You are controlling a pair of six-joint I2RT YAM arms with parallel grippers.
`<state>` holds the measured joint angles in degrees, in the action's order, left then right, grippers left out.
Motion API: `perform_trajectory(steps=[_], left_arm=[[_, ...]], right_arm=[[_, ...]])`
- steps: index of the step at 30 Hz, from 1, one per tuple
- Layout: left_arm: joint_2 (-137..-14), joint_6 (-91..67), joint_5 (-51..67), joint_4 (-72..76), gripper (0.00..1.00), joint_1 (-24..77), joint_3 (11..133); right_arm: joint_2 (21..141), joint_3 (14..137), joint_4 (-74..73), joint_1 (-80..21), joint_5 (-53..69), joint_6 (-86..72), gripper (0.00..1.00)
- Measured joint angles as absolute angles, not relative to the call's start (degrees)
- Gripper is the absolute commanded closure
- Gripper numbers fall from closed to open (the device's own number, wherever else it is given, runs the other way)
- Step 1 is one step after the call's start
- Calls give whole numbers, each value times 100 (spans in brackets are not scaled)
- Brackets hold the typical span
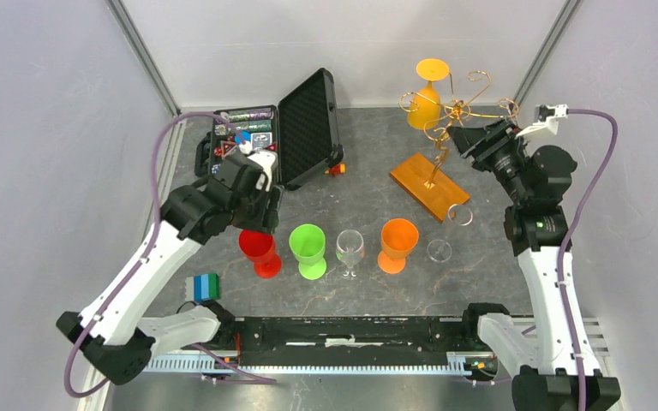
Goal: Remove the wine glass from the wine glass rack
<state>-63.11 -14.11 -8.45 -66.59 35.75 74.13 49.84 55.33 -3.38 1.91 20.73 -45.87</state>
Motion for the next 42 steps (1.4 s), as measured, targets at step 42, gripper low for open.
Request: perform_trajectory(steps=[42], left_arm=[[-5024,-1350,-1356,-4233,2,3575,6792]], right_arm=[[9474,10101,-1691,-777,-1507,-4764,59]])
